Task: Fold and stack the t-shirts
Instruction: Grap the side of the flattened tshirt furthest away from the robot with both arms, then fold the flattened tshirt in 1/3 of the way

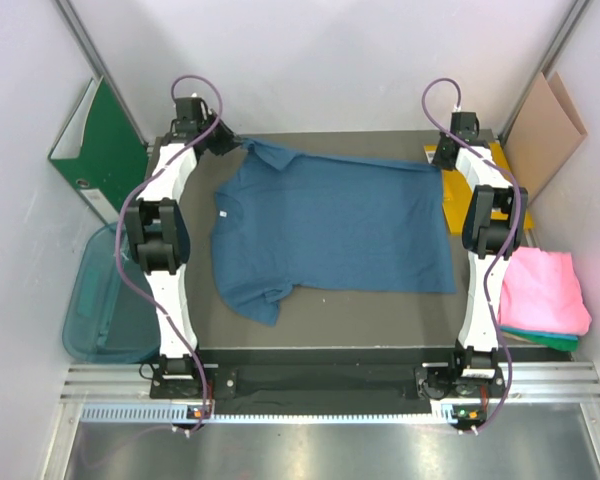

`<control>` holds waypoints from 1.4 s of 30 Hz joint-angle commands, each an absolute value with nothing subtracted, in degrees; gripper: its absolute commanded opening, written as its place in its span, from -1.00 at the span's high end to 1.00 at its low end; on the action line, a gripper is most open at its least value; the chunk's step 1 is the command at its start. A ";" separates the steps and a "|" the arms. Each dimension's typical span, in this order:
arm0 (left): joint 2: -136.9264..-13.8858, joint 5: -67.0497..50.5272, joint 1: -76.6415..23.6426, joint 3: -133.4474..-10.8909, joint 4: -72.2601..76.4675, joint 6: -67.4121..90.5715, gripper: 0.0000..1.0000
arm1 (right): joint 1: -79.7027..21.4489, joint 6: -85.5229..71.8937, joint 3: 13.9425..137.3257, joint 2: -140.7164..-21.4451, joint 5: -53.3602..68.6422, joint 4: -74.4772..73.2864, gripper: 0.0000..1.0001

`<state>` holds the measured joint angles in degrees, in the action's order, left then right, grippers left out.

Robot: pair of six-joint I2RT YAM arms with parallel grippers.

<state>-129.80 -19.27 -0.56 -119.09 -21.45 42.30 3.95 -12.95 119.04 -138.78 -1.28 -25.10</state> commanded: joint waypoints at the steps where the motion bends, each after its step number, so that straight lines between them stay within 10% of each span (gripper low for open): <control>1: -122.00 -21.71 -0.35 -112.42 -24.34 43.07 1.00 | 4.48 -11.95 121.29 -134.39 -0.26 -26.63 0.85; 42: -106.61 -27.15 4.66 -99.92 -57.13 36.04 1.00 | 4.31 -14.33 94.48 -116.63 8.97 -39.28 0.90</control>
<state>-110.59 -23.83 4.36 -98.52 -57.19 37.08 3.92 -13.69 94.83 -117.34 9.13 -37.87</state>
